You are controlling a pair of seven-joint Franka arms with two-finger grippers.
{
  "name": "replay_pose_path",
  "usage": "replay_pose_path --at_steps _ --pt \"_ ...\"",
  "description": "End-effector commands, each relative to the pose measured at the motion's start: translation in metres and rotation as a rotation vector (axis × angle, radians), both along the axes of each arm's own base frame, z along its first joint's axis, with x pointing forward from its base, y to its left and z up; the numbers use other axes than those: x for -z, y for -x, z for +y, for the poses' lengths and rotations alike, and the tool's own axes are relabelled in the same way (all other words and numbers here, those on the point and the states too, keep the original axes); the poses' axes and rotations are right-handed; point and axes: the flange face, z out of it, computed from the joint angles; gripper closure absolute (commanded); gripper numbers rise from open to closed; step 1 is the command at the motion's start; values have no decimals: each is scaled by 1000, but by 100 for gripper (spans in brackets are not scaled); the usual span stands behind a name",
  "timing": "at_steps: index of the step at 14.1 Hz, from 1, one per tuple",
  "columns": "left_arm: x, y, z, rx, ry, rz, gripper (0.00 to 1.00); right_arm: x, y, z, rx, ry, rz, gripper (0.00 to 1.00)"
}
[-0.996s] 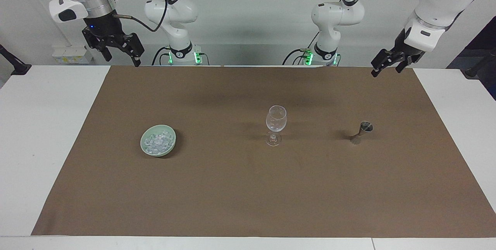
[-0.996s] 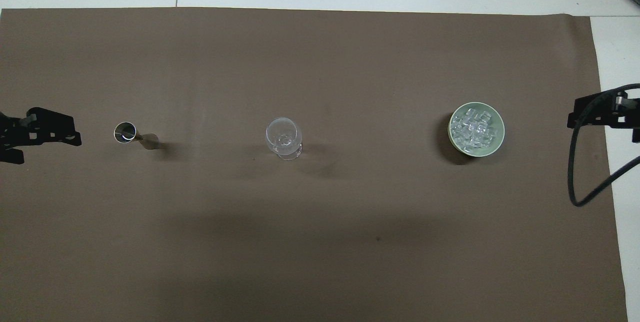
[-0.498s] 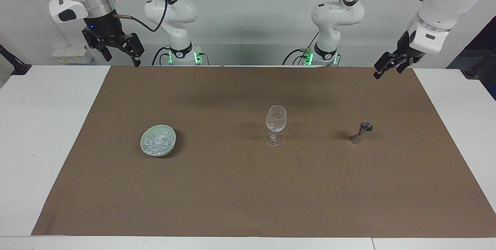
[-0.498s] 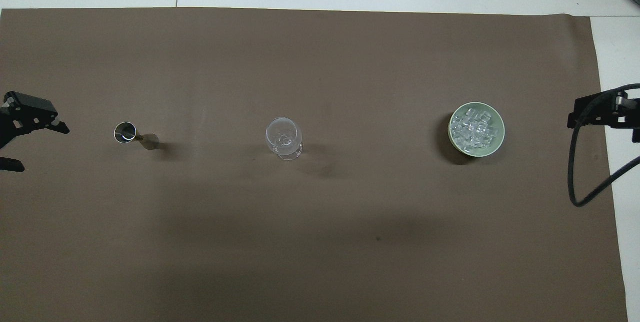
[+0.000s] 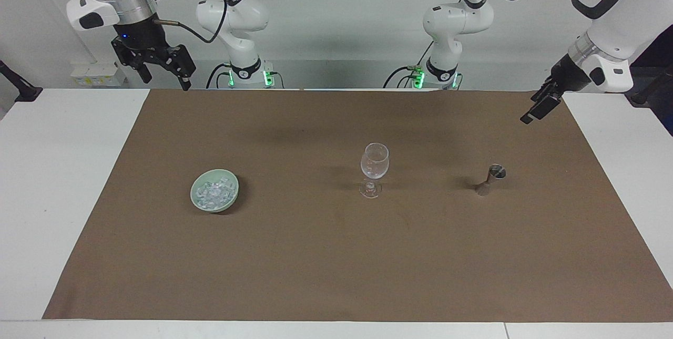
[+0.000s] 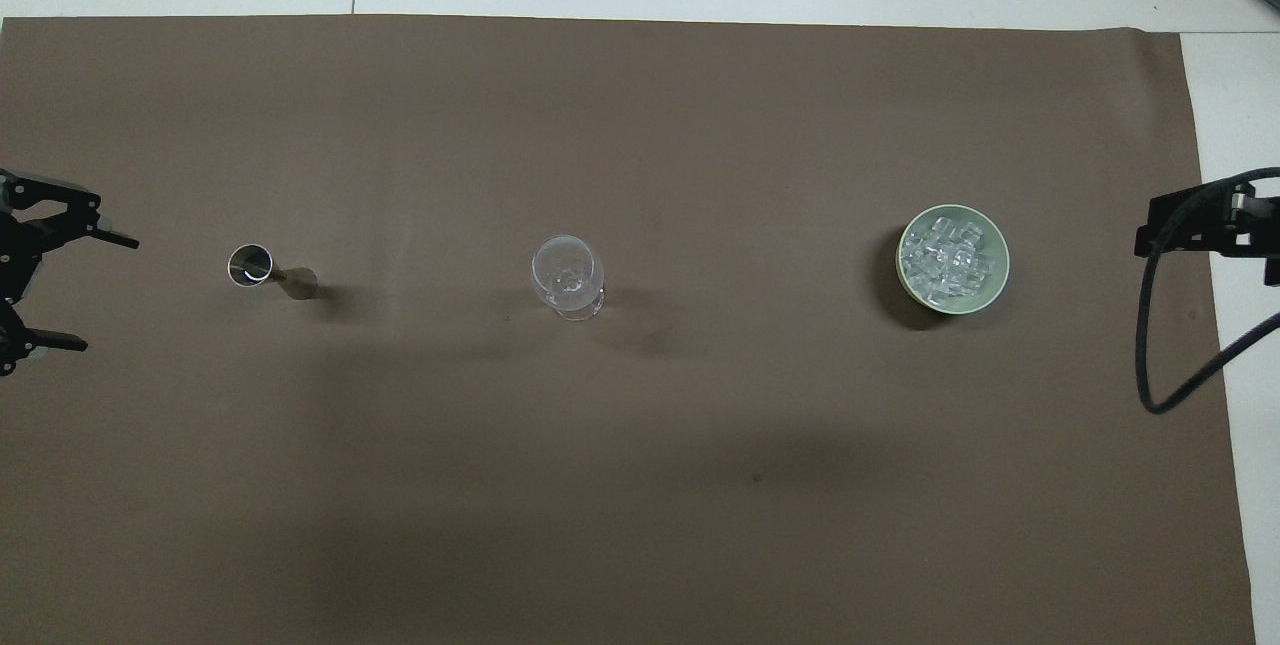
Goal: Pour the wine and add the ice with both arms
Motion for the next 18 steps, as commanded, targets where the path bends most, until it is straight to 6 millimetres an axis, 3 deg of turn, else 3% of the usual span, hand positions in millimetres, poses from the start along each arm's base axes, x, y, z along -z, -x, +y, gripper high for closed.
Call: replay_pose_path --at_steps 1,9,11,15,18 --pt "15 -3 17 -91 69 25 0 0 5 -1 -15 -13 1 0" --pt "71 -17 84 -381 265 133 0 -1 5 -1 -15 -13 0 0" --pt "86 -23 90 -435 298 161 0 0 5 -1 -15 -13 1 0" --pt "110 -13 136 -602 389 192 0 0 5 -1 -15 -13 1 0" --pt "130 -7 140 -685 457 215 0 0 5 -1 -15 -13 1 0"
